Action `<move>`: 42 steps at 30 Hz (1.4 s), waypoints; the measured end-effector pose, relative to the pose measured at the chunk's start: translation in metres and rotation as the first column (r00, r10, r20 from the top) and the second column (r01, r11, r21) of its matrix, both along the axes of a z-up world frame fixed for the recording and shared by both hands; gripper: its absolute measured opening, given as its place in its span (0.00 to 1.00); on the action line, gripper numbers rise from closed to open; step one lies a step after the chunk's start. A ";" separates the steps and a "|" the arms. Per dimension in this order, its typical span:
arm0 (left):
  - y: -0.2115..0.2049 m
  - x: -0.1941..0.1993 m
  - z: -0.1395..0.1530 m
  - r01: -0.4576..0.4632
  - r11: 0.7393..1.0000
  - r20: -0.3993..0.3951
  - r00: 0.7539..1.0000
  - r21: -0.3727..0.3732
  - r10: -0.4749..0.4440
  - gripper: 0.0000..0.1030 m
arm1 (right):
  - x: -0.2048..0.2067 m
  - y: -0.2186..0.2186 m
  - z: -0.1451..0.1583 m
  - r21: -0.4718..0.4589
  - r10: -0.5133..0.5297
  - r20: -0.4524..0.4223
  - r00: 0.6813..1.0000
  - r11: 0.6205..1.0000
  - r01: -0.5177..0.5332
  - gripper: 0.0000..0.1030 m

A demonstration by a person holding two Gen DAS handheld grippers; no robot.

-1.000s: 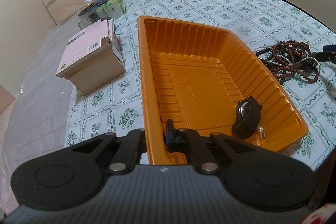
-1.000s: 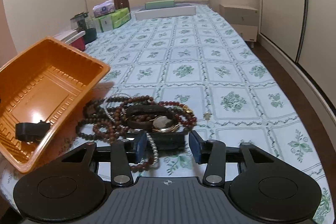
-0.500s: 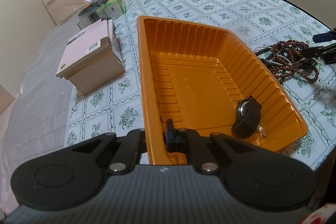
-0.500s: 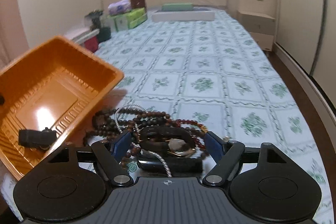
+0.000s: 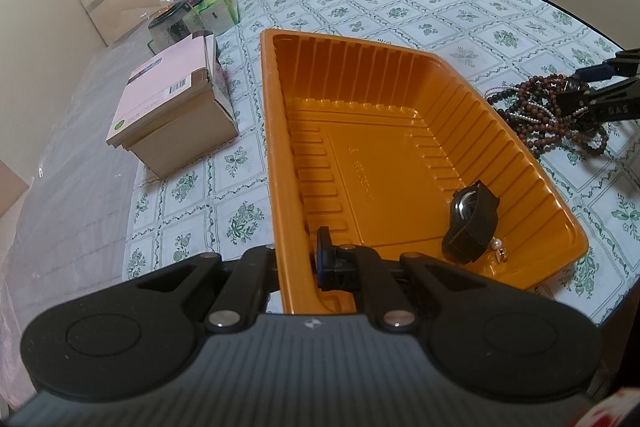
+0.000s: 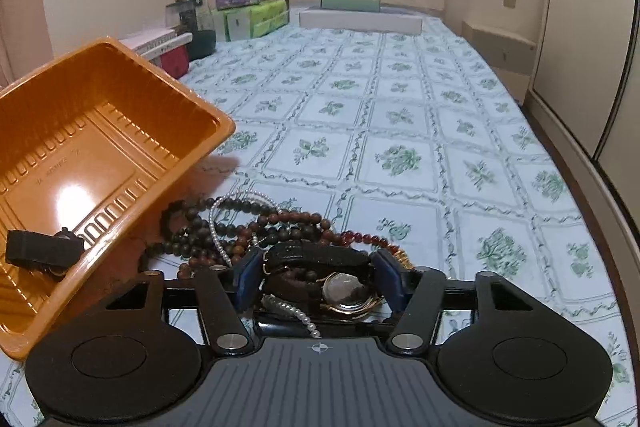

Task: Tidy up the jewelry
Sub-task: 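Carry the silver-faced watch into the orange tray and release it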

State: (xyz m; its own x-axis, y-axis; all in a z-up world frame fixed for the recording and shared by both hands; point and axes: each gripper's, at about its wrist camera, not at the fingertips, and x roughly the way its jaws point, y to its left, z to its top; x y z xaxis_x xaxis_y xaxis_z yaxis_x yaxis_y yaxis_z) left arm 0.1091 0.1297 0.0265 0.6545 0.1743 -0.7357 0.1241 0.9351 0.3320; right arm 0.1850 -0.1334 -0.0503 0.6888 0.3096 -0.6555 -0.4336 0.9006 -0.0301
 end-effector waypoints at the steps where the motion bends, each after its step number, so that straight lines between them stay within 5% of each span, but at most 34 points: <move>1: 0.000 0.000 0.000 0.000 1.000 0.000 1.000 0.000 0.000 0.05 | -0.001 0.000 0.002 -0.005 -0.001 0.009 1.000 1.000 0.001 0.53; 6: 0.000 0.000 0.000 0.000 1.000 0.000 1.000 0.001 0.000 0.05 | -0.006 -0.001 0.007 -0.033 0.008 0.052 0.999 0.999 -0.007 0.45; 19: 0.000 -0.001 0.001 0.009 1.000 0.003 1.000 -0.001 -0.009 0.05 | -0.022 0.016 0.044 0.009 0.059 0.188 0.980 0.998 -0.062 0.44; 25: 0.000 -0.001 0.000 0.016 1.000 0.003 1.000 0.002 -0.016 0.05 | -0.028 0.052 0.063 0.114 0.186 0.174 0.967 0.972 -0.207 0.44; 30: 0.000 -0.001 0.000 0.018 1.000 0.004 1.000 0.000 -0.018 0.05 | -0.035 0.098 0.049 0.103 0.306 0.128 0.943 0.942 -0.319 0.44; 39: 0.000 -0.002 0.001 0.024 1.000 0.008 1.000 0.001 -0.024 0.05 | -0.039 0.131 0.023 0.065 0.354 0.088 0.931 0.931 -0.360 0.45; 42: 0.000 -0.003 0.002 0.023 1.000 0.008 1.000 0.001 -0.023 0.05 | -0.039 0.130 0.020 0.074 0.360 0.072 0.930 0.928 -0.365 0.54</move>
State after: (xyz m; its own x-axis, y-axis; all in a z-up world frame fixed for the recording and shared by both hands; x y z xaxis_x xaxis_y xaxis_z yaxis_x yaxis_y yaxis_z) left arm 0.1064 0.1293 0.0281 0.6646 0.1602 -0.7298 0.1427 0.9316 0.3344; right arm 0.1462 -0.0032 -0.0303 0.5542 0.5974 -0.5796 -0.7306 0.6827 0.0051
